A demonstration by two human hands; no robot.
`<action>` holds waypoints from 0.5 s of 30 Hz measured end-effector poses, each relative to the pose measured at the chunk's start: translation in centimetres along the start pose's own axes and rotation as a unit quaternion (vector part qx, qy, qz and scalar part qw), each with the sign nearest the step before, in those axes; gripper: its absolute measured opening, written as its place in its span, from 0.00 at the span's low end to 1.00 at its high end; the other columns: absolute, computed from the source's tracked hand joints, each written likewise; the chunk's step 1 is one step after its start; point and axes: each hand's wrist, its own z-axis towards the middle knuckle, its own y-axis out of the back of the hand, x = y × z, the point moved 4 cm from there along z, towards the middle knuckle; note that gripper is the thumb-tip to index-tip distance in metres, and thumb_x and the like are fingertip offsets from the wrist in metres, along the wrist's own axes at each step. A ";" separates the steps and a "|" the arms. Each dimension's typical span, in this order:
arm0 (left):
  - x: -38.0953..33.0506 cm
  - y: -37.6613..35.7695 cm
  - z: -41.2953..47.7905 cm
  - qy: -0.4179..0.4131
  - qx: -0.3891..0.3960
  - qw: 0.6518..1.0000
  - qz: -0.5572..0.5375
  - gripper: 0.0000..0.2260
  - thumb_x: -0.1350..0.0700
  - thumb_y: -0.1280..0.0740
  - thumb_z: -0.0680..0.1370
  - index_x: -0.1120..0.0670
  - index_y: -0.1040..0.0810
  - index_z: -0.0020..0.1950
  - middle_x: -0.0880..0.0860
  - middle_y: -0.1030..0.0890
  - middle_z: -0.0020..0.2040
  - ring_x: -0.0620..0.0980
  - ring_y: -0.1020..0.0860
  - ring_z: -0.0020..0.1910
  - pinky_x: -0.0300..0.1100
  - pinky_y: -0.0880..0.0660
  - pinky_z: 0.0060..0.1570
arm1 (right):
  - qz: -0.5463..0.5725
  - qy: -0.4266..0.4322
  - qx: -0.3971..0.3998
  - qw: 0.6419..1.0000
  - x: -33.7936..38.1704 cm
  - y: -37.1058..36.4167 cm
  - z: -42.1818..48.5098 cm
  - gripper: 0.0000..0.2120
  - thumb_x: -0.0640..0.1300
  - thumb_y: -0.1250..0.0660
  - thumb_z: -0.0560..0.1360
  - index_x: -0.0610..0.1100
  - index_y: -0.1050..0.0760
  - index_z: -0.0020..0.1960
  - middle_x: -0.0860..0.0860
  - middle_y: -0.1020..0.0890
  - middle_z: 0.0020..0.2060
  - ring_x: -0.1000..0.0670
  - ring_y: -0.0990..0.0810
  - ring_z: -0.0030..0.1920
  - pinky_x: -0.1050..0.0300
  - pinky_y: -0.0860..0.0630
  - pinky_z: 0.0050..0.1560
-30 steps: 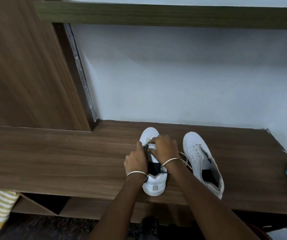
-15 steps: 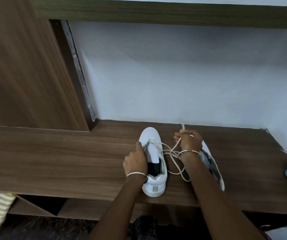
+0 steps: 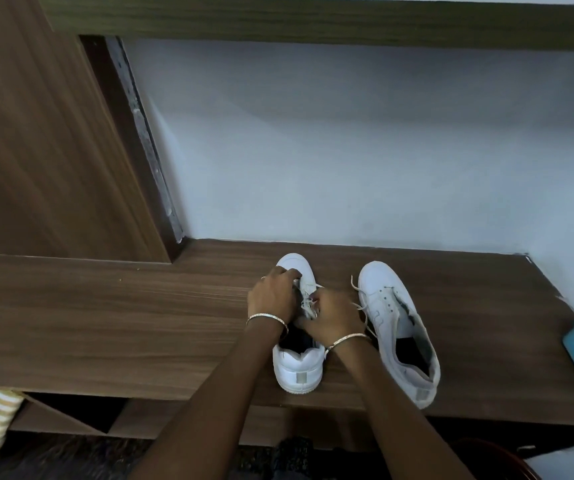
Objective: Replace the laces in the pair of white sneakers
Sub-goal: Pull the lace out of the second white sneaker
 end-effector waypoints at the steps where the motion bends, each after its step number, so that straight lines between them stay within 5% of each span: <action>1: 0.0 -0.3 0.5 -0.002 0.005 1.000 0.022 0.12 0.56 0.40 0.79 0.46 0.21 0.58 0.51 0.22 0.58 0.59 0.21 0.53 0.47 0.29 0.41 | -0.019 0.009 -0.016 1.000 -0.2 -0.7 -0.1 0.13 0.46 0.30 0.69 0.43 0.21 0.52 0.46 0.17 0.48 0.43 0.19 0.50 0.53 0.23 0.46; 6: 0.4 -0.8 1.5 -0.002 -0.001 0.999 0.041 0.07 0.56 0.38 0.79 0.49 0.21 0.53 0.50 0.21 0.55 0.57 0.21 0.52 0.46 0.28 0.41 | -0.060 -0.028 -0.162 0.985 -0.4 -1.8 -1.4 0.14 0.37 0.37 0.77 0.41 0.24 0.62 0.43 0.18 0.55 0.40 0.18 0.54 0.50 0.23 0.48; 10: 1.6 -1.6 1.3 0.030 -0.035 0.979 -0.200 0.04 0.60 0.35 0.77 0.51 0.24 0.47 0.51 0.19 0.47 0.55 0.22 0.46 0.46 0.27 0.43 | -0.089 -0.074 -0.170 0.979 -0.4 -2.1 -1.5 0.14 0.35 0.43 0.79 0.40 0.28 0.64 0.42 0.19 0.56 0.40 0.17 0.51 0.49 0.23 0.45; 12: 2.4 -1.6 0.7 0.080 -0.061 0.912 -0.397 0.09 0.65 0.36 0.78 0.52 0.27 0.43 0.50 0.19 0.42 0.49 0.21 0.42 0.42 0.28 0.43 | -0.094 -0.095 -0.154 0.979 -0.5 -2.3 -1.5 0.14 0.35 0.44 0.80 0.40 0.29 0.63 0.42 0.18 0.54 0.39 0.17 0.51 0.49 0.24 0.45; 15: 2.9 -0.4 0.2 0.189 -0.082 0.728 -0.654 0.11 0.67 0.40 0.81 0.54 0.30 0.42 0.54 0.20 0.40 0.49 0.18 0.40 0.37 0.24 0.35 | -0.111 -0.117 -0.130 0.978 -0.6 -2.5 -1.6 0.13 0.35 0.44 0.80 0.40 0.31 0.63 0.42 0.17 0.52 0.40 0.17 0.52 0.49 0.23 0.47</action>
